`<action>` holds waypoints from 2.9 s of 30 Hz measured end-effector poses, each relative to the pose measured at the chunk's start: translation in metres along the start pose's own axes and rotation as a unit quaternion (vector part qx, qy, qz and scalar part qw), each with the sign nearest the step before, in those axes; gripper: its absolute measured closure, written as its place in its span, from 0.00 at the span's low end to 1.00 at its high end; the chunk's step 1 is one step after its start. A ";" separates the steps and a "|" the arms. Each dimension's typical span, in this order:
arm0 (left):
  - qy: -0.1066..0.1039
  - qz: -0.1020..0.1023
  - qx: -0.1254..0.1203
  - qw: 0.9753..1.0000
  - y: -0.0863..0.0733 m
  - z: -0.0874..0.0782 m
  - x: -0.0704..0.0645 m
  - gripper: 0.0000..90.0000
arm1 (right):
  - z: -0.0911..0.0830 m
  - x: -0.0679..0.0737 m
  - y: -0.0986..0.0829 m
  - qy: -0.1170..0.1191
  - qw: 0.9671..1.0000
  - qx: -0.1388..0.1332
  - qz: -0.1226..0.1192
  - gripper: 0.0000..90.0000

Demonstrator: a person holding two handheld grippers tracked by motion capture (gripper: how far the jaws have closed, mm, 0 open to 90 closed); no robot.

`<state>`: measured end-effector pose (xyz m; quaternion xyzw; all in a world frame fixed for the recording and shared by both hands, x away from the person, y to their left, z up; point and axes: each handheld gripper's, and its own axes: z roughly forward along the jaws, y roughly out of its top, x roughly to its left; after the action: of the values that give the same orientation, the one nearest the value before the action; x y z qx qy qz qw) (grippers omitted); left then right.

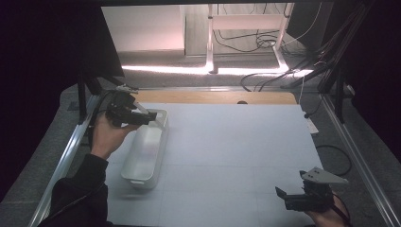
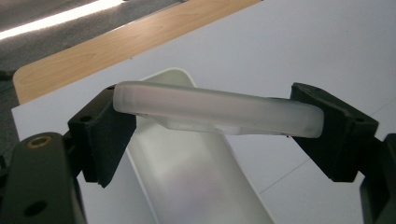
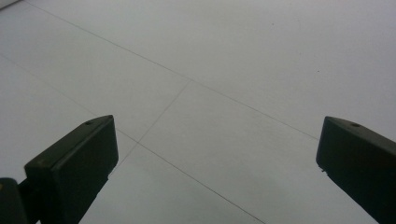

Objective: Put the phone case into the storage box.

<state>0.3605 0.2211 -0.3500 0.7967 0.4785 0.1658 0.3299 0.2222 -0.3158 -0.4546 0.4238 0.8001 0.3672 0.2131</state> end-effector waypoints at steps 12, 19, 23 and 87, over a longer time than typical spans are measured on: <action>0.021 -0.006 0.013 1.000 0.006 0.009 0.011 0.20 | 0.000 0.000 0.000 0.002 1.000 0.001 0.000 0.00; 0.026 -0.014 0.025 0.999 0.010 0.021 0.017 0.20 | 0.000 0.000 0.000 0.004 1.000 0.002 -0.002 0.00; 0.029 -0.018 0.033 0.999 0.011 0.030 0.020 0.20 | 0.000 0.000 0.000 0.005 1.000 0.002 -0.004 0.00; 0.063 -0.039 0.042 0.996 0.008 0.124 0.037 0.16 | 0.001 0.002 0.000 0.023 0.999 0.007 -0.023 0.00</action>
<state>0.4553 0.2050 -0.4370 0.7786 0.5352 0.1825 0.2721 0.2214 -0.3136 -0.4554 0.3978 0.8171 0.3662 0.2000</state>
